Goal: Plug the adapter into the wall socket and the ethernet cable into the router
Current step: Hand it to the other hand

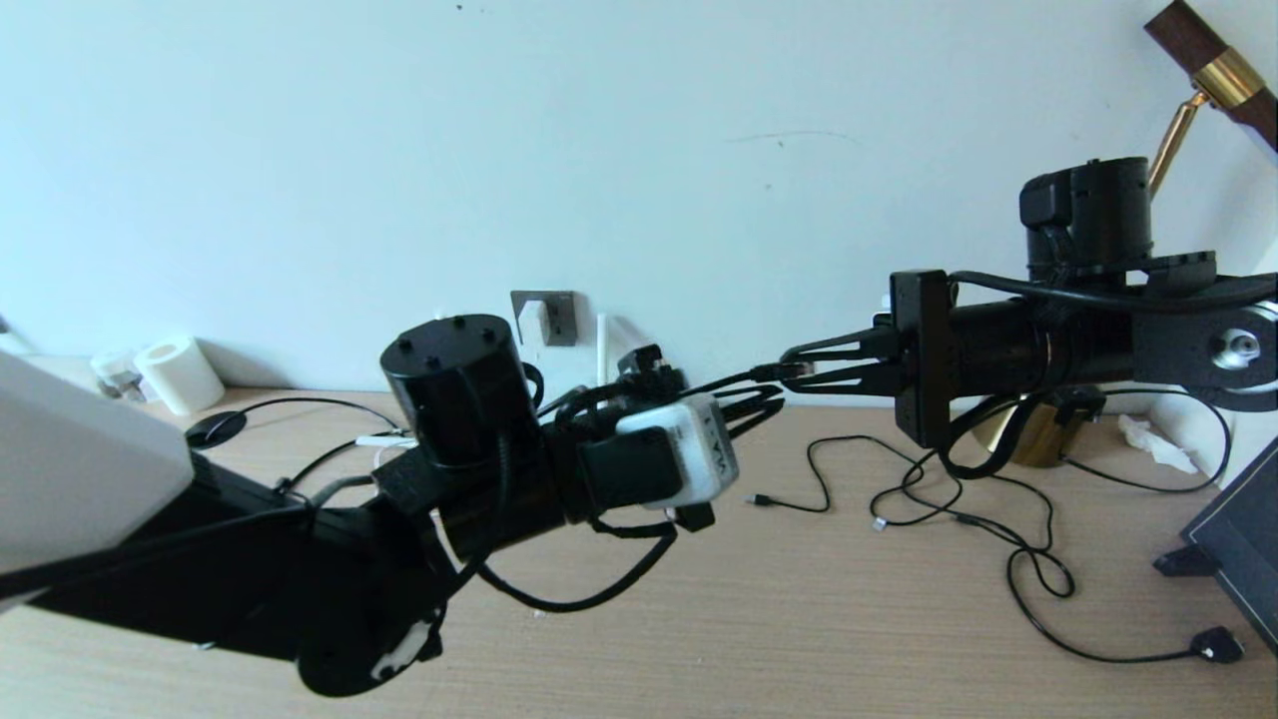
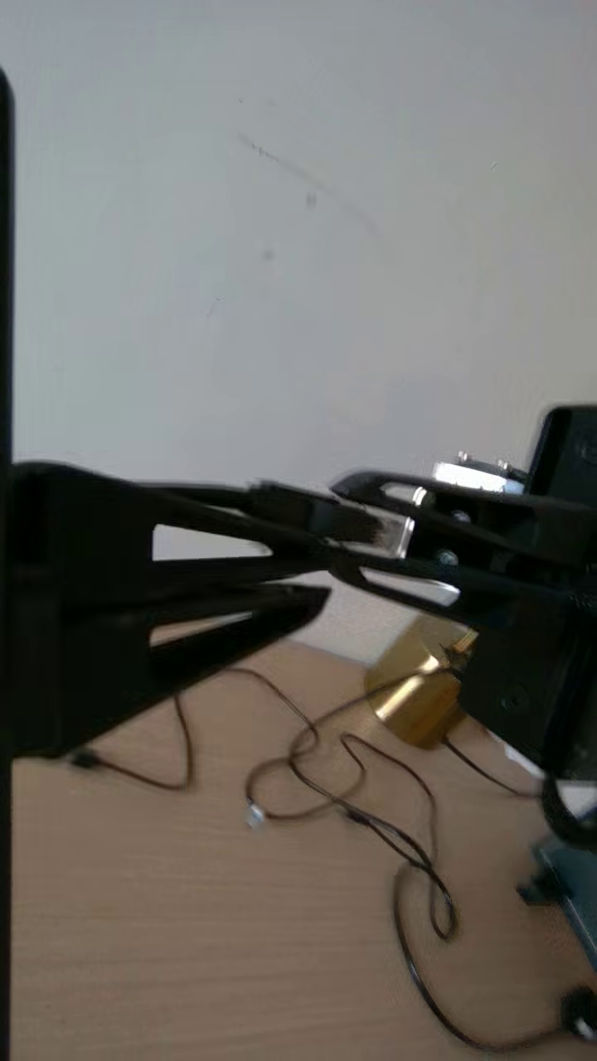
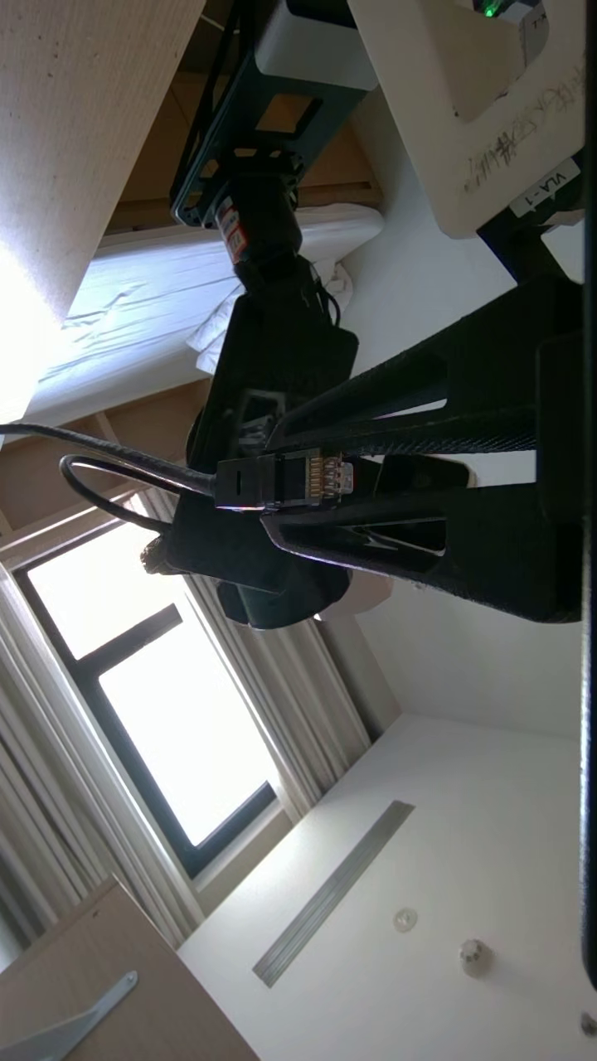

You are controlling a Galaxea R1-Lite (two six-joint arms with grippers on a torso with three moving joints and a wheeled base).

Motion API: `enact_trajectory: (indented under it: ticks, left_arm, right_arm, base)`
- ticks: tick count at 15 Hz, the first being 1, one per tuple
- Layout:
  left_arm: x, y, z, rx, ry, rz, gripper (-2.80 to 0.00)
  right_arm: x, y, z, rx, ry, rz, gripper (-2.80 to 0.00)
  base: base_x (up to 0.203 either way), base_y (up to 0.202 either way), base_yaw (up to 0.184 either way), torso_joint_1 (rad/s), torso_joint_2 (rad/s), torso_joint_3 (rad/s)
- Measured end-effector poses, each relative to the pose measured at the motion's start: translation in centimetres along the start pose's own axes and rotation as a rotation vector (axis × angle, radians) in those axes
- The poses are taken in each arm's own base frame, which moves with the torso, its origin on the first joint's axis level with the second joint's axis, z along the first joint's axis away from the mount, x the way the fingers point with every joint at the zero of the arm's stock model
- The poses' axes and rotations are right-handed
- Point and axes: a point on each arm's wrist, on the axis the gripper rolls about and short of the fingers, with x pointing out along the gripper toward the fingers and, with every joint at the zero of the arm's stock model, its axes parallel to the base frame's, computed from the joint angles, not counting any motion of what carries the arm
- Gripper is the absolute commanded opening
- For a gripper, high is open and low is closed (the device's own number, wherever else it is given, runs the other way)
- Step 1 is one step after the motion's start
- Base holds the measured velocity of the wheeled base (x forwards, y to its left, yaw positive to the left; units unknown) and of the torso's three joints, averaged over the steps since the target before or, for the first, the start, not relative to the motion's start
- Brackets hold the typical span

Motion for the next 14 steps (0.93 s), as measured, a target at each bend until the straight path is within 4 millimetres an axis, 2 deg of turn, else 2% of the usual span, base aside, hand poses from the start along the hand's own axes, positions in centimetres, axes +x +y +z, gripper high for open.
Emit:
enact_trajectory:
  ticks: [5, 13, 14]
  left_arm:
    - [-0.6, -0.3, 0.2, -0.006, 0.008, -0.011, -2.8]
    - [-1.3, 0.4, 0.4, -0.001, 0.023, 0.014, -2.8]
    - [-1.3, 0.7, 0.3, 0.003, 0.028, 0.026, 0.0]
  right_arm:
    - [0.1, -0.2, 0.2, 0.005, 0.0, -0.003, -2.8]
    - [0.1, -0.2, 0.3, 0.006, 0.002, -0.004, -2.8]
    - [0.1, -0.2, 0.3, 0.005, 0.002, -0.003, -2.8]
  base:
    - [0.0, 0.0, 0.0, 0.0, 0.0, 0.0]
    - [0.0, 0.0, 0.0, 0.0, 0.0, 0.0]
    - [0.0, 0.0, 0.0, 0.0, 0.0, 0.0]
